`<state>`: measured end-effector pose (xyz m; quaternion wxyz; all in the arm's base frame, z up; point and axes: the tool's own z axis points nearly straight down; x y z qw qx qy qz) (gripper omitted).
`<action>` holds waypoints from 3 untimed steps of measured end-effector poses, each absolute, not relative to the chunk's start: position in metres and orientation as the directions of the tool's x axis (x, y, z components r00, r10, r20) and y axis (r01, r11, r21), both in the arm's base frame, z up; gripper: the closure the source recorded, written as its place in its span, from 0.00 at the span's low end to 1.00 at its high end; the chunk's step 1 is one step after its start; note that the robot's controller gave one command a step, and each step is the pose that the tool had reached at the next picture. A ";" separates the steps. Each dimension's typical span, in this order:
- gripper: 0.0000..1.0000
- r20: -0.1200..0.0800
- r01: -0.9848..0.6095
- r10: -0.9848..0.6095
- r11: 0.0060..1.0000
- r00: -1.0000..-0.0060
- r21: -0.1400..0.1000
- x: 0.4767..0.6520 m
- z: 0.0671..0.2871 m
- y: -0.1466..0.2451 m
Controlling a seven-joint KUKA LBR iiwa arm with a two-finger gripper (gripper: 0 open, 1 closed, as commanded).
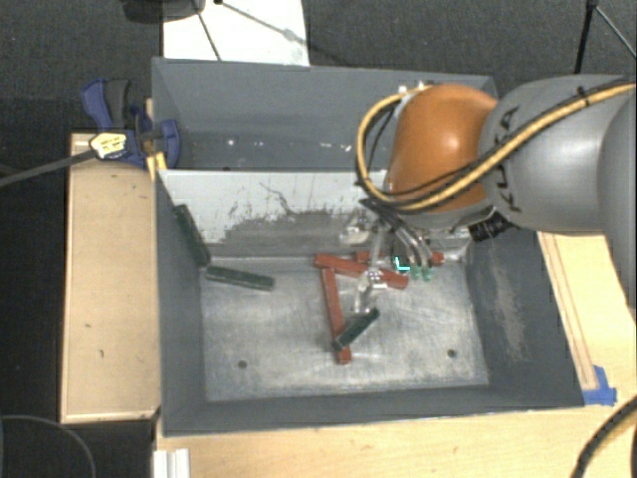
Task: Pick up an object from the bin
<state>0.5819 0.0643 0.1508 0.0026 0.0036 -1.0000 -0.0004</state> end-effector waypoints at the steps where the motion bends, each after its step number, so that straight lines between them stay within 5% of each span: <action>1: 0.00 -0.003 -0.006 -0.006 1.000 -1.000 0.001 0.584 0.155 0.064; 2: 0.00 -0.012 -0.084 -0.084 0.996 -0.996 0.001 0.568 0.138 0.062; 3: 1.00 -0.022 -0.226 -0.226 0.974 -0.974 -0.002 0.555 0.076 0.039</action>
Offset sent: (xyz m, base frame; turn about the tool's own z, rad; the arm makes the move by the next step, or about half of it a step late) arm -0.0639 -0.0118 -0.0683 -0.2806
